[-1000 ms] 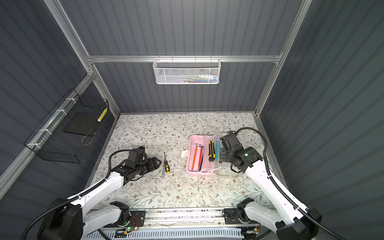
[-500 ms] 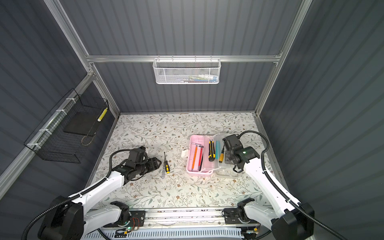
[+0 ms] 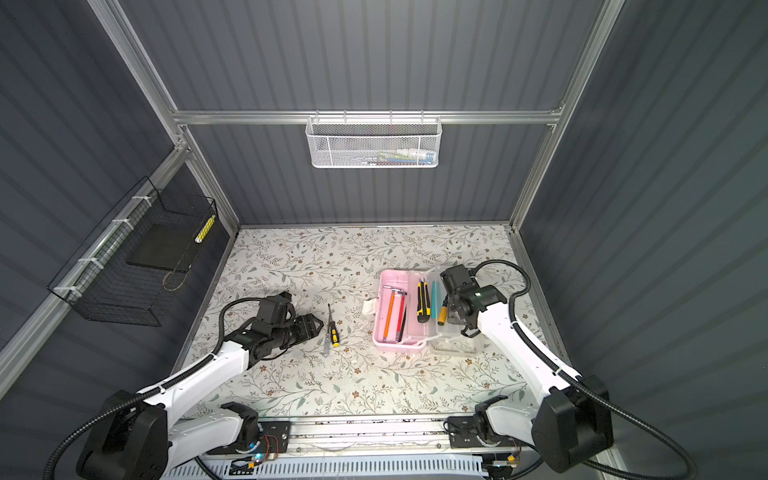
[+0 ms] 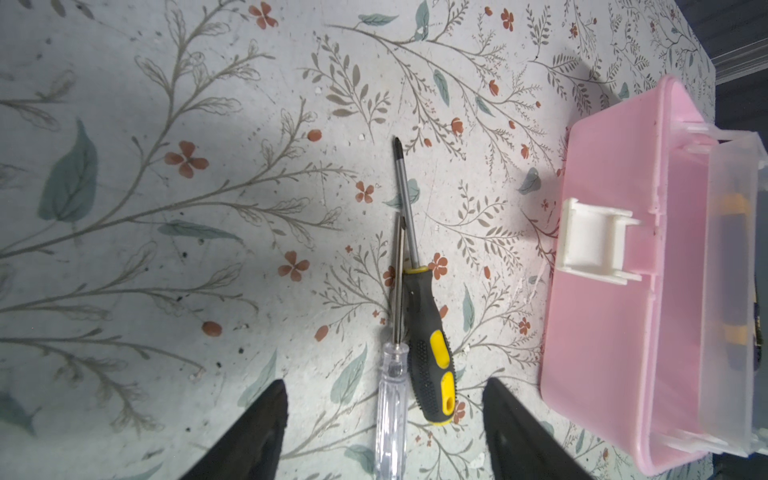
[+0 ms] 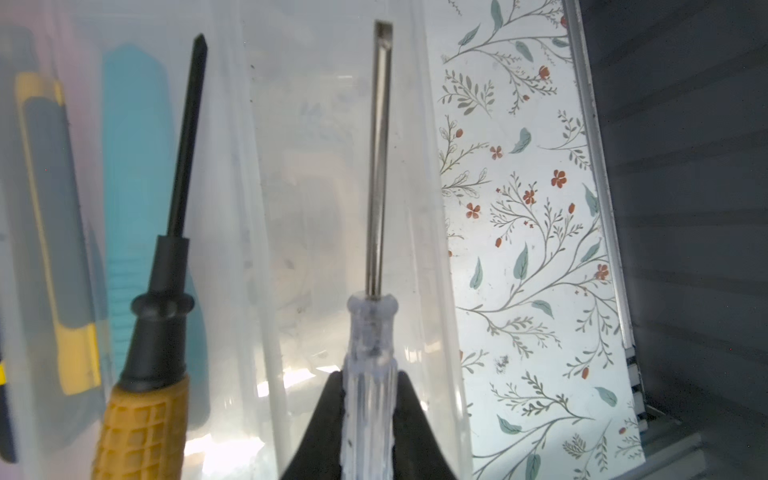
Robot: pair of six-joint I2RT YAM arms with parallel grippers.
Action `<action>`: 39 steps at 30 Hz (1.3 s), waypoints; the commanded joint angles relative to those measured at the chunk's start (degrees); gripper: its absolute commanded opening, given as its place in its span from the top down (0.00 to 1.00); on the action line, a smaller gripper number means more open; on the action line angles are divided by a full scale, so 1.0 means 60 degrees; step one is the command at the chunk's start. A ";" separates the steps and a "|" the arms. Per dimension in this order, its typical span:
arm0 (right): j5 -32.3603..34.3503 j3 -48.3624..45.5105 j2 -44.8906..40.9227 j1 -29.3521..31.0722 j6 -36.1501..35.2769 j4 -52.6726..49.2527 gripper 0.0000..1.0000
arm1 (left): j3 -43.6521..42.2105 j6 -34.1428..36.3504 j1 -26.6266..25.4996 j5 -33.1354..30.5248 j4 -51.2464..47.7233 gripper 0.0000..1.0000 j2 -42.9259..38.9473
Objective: Pack the tool kit
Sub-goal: 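Carry the clear-handled screwdriver into the clear lid beside the yellow one, then open the right gripper and lift it from the clear lid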
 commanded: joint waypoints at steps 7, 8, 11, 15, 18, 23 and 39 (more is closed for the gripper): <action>0.0158 0.0371 0.0000 -0.0102 0.0042 -0.0046 0.68 | 0.0259 0.0232 0.0088 0.0051 -0.0255 0.20 -0.0172; 0.0153 0.0413 -0.0044 -0.0102 0.0014 -0.0049 0.64 | 0.0267 0.0232 0.0088 0.0055 -0.0238 0.20 -0.0165; -0.0004 0.0753 -0.0191 -0.0110 -0.0076 -0.0164 0.58 | 0.0308 0.0237 0.0088 0.0053 -0.0265 0.19 -0.0125; -0.0690 0.1321 -0.0451 -0.0015 -0.0109 -0.0273 0.57 | 0.0362 0.0259 0.0089 0.0143 -0.0311 0.19 -0.0091; -0.1155 0.1575 -0.0796 0.0558 0.0114 -0.0198 0.58 | 0.0339 0.0305 0.0073 0.0104 -0.0520 0.23 -0.0124; -0.1309 0.1587 -0.0997 0.2316 0.0948 0.0135 0.58 | 0.0287 0.0364 -0.0245 -0.0255 -0.0921 0.28 -0.0282; -0.1810 0.0741 -0.0359 0.3762 0.1772 0.1517 0.58 | 0.1124 -0.0027 -0.2324 -0.2942 -0.1964 0.47 0.1072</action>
